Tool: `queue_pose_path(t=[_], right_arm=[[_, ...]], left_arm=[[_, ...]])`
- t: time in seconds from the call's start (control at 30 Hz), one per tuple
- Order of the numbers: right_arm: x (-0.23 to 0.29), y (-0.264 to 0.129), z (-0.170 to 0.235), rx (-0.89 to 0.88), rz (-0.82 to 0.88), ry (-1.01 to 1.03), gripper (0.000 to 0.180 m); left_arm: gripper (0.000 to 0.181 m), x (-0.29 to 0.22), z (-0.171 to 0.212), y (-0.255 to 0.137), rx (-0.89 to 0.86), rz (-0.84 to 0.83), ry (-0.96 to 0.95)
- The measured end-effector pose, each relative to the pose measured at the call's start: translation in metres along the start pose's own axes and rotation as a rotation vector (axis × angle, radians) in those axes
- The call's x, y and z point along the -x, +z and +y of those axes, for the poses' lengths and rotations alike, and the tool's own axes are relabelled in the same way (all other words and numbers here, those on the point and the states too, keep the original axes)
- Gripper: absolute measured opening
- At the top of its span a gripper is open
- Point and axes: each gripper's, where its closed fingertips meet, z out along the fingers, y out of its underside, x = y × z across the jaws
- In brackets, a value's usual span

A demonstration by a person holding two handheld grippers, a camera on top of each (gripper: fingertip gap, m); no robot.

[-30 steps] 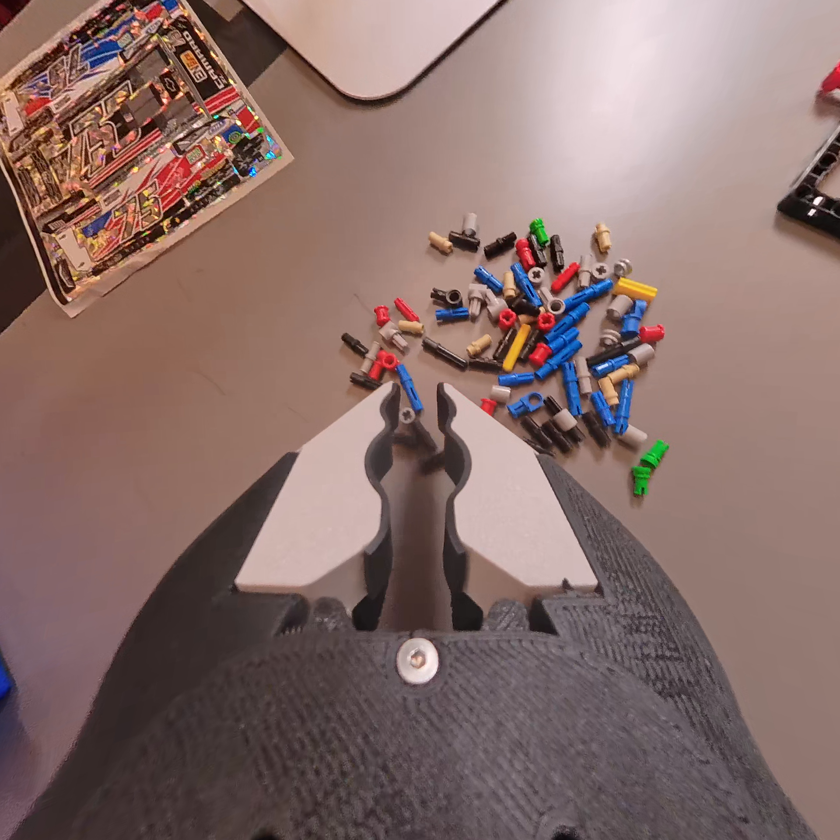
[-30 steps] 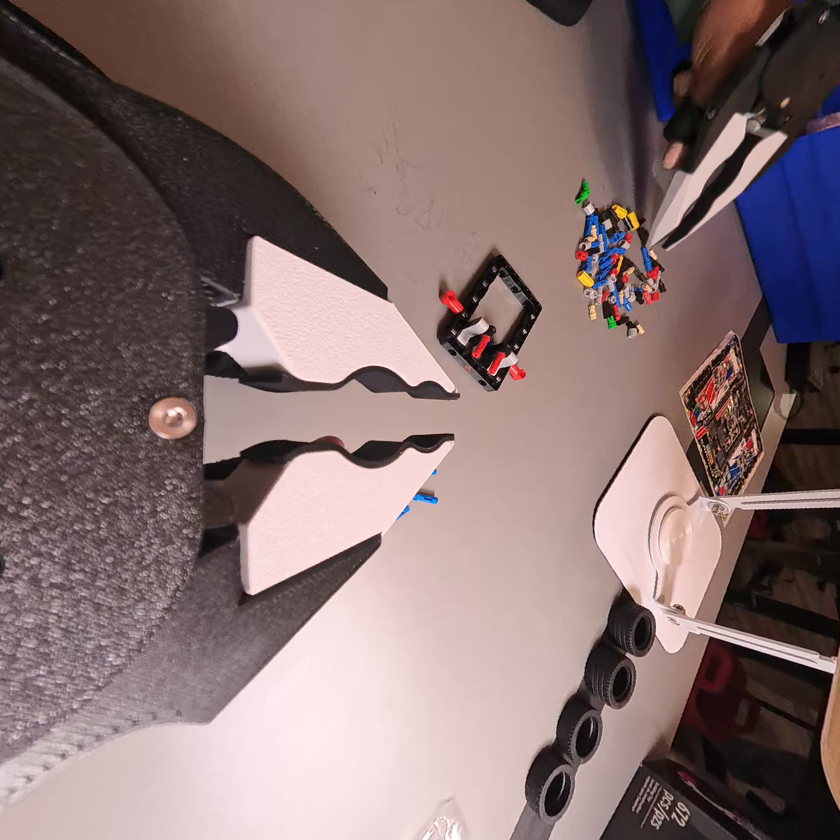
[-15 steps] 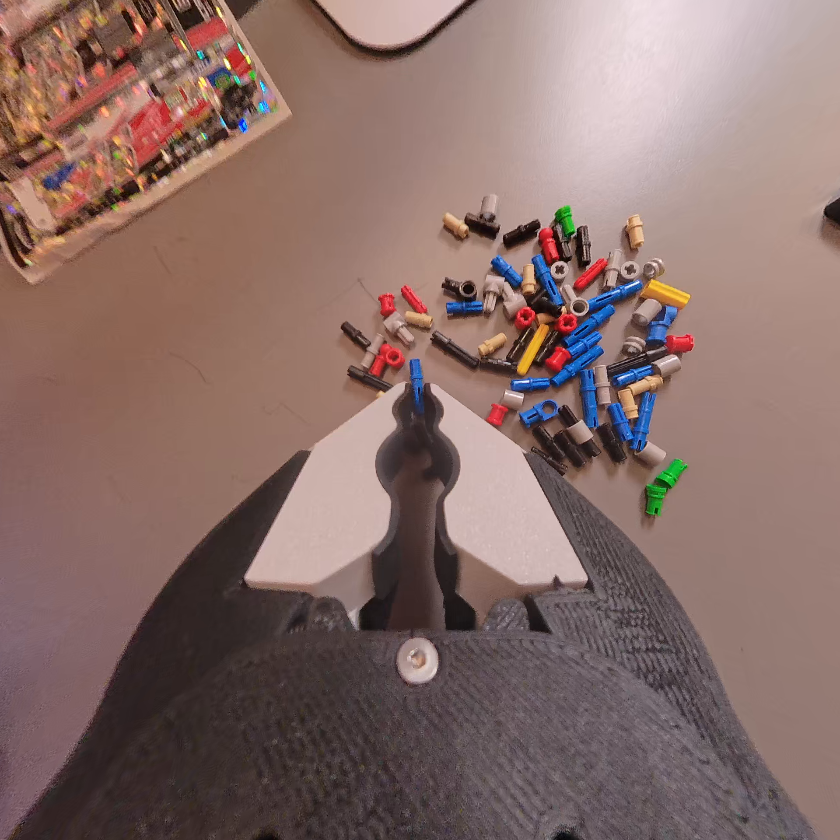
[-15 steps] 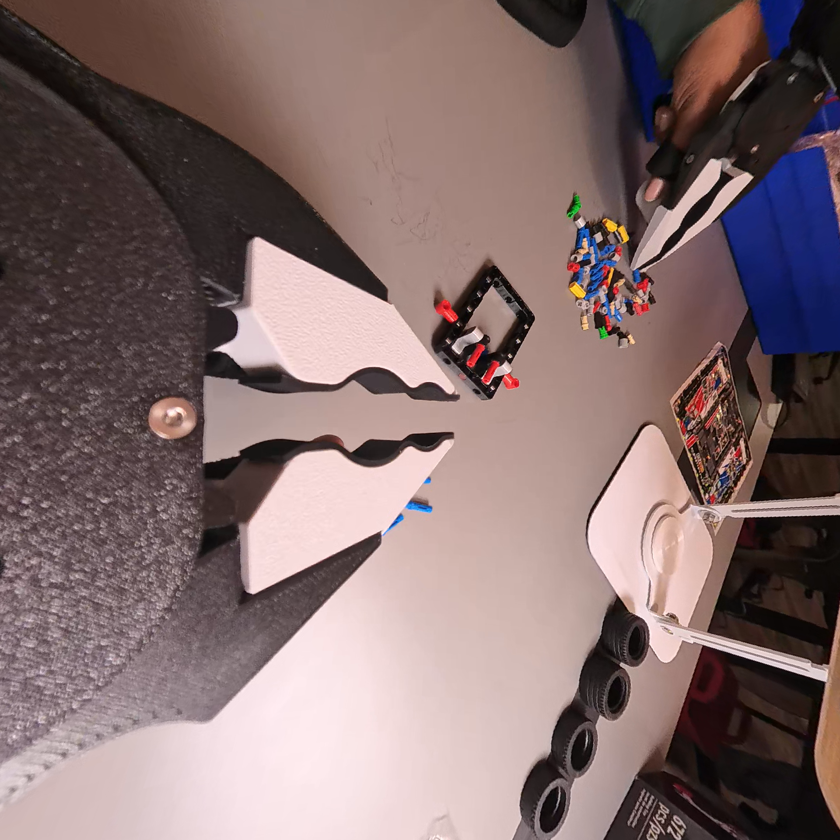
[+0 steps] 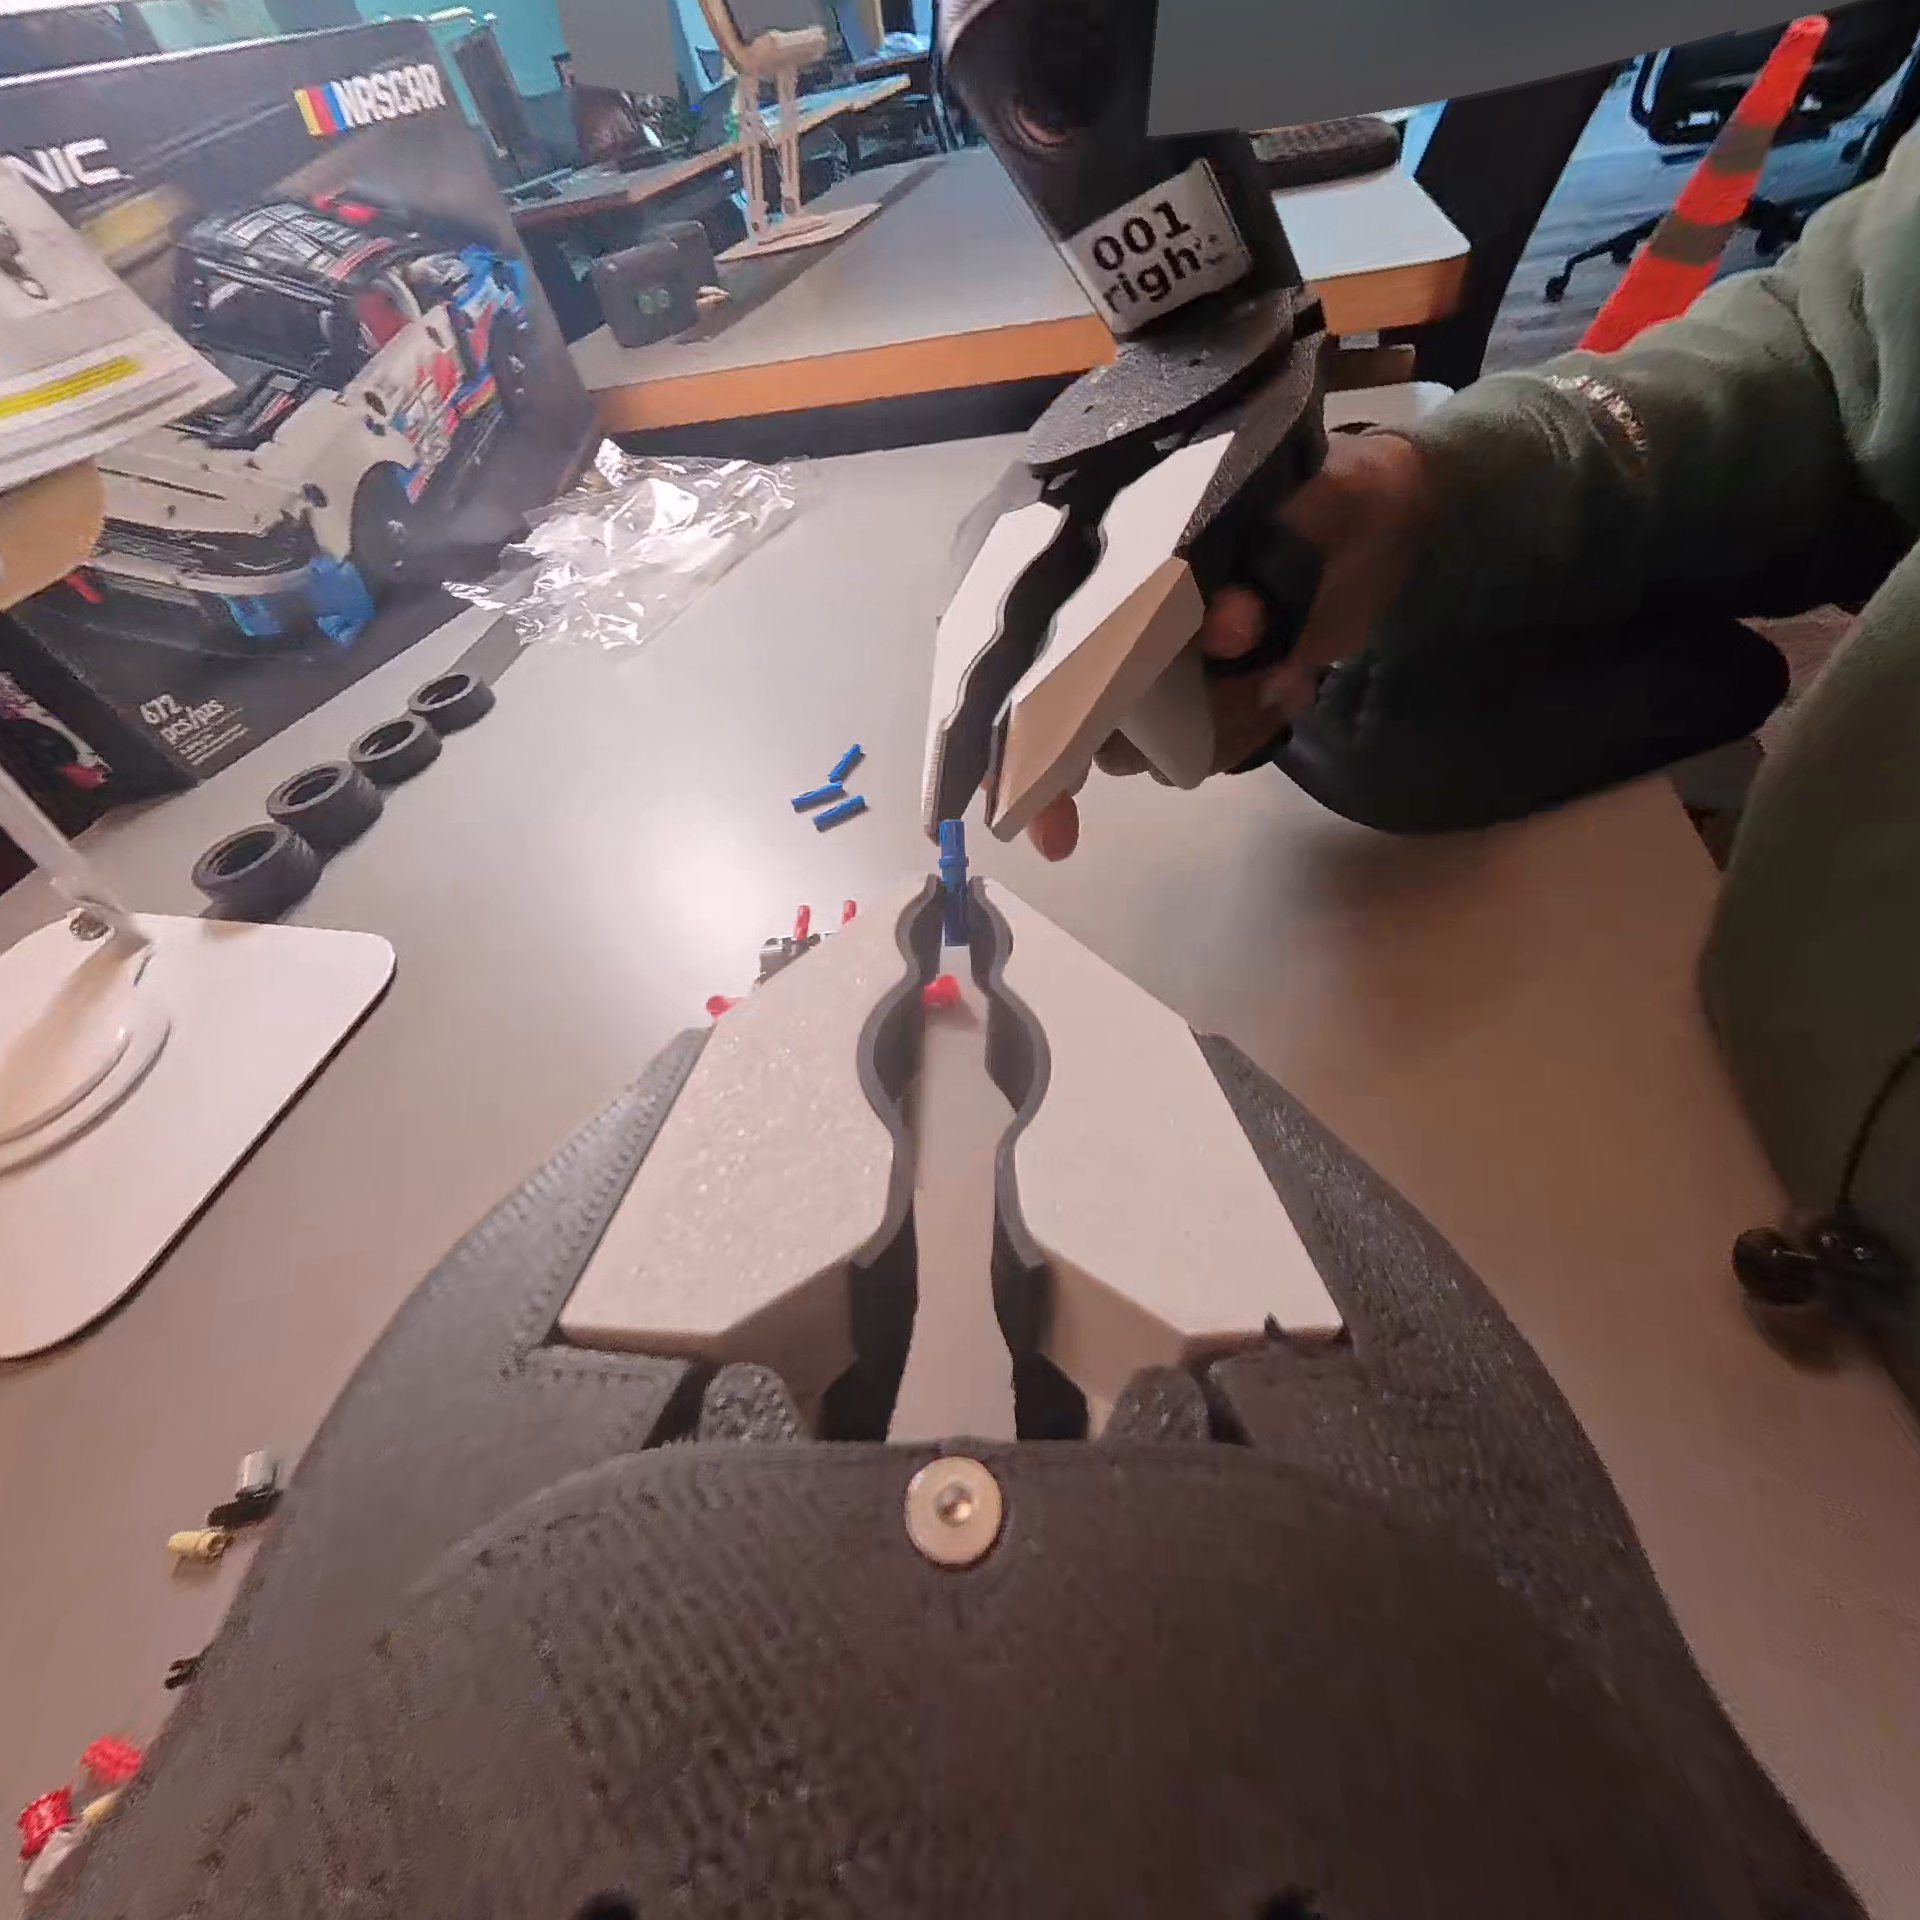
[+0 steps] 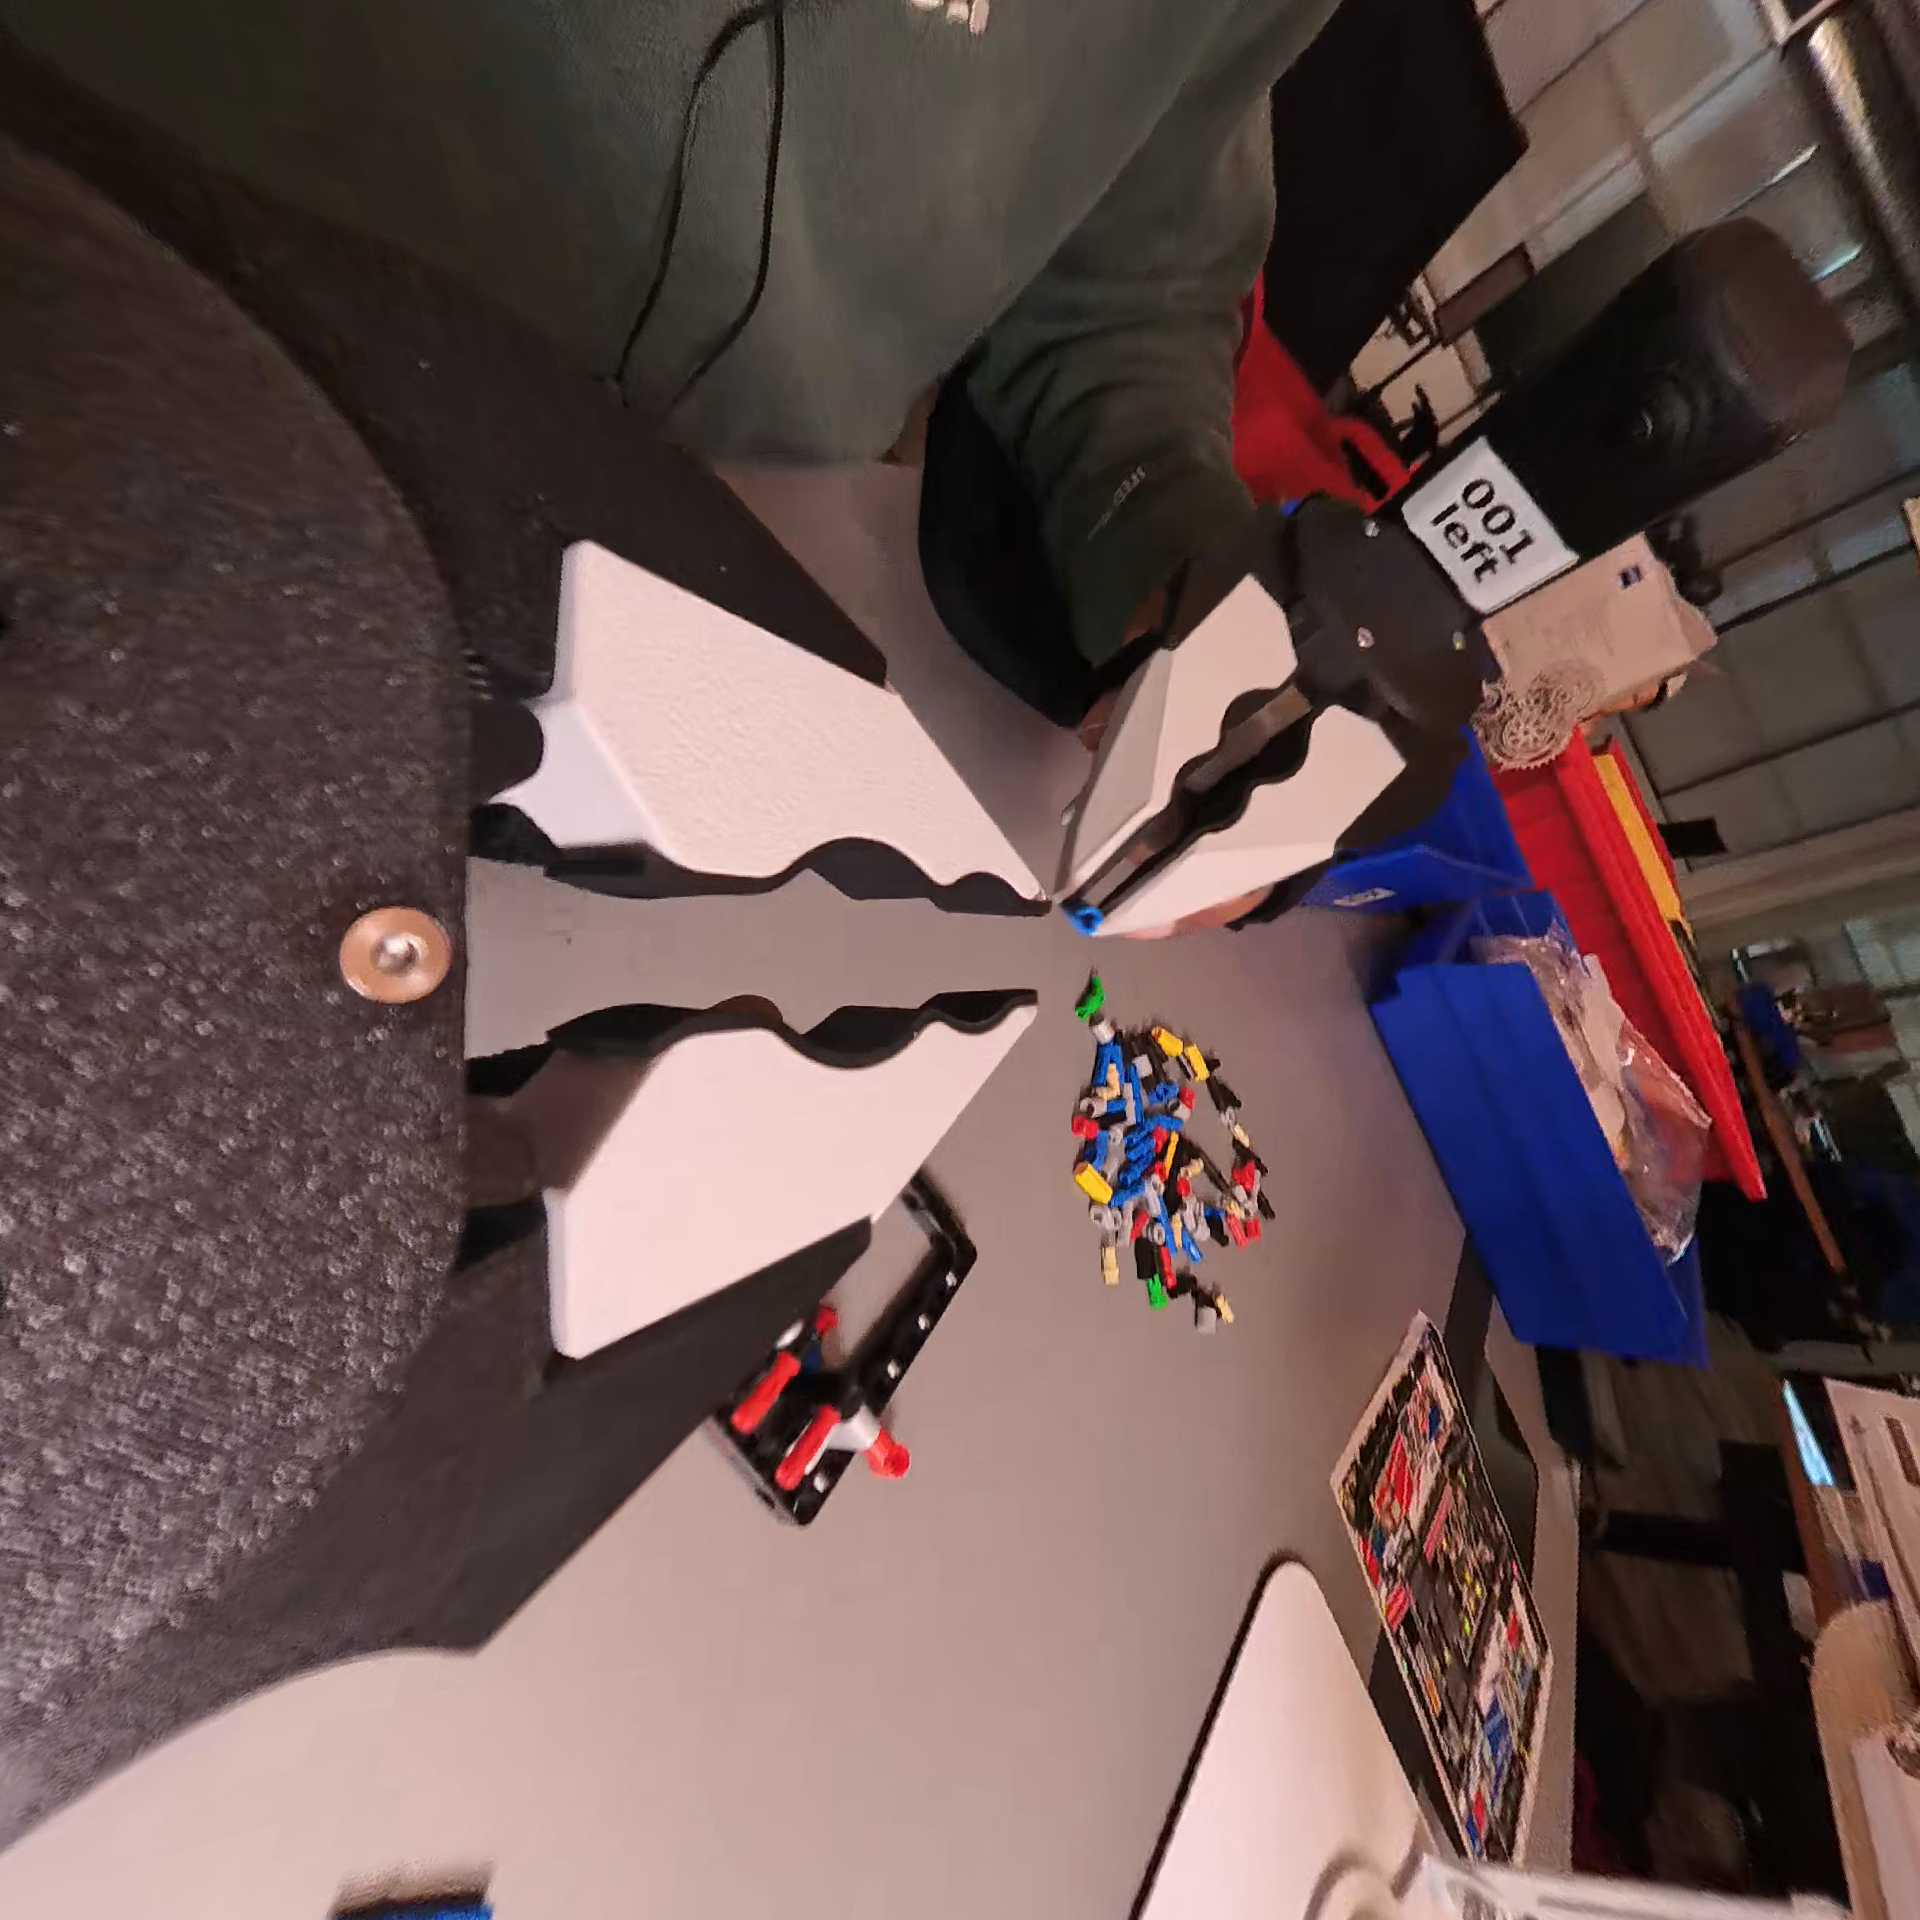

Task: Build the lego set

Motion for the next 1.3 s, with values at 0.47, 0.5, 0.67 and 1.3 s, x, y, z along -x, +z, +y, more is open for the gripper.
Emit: queue_pose_path(t=[0.47,0.5,0.67,1.3], right_arm=[[0.018,0.004,0.0,-0.033,-0.101,0.031,0.003],[0.017,0.004,0.001,-0.028,-0.1,0.027,0.003],[0.016,0.004,0.006,0.001,-0.096,-0.012,0.002],[-0.157,-0.105,0.066,0.49,0.619,-0.173,0.003]], left_arm=[[0.003,-0.015,0.002,0.003,0.01,0.034,-0.001],[0.003,-0.016,0.003,0.004,0.015,0.035,0.001],[0.003,-0.017,0.006,0.005,0.024,0.046,-0.016],[0.034,0.028,0.033,-0.01,0.068,-0.089,-0.194]])
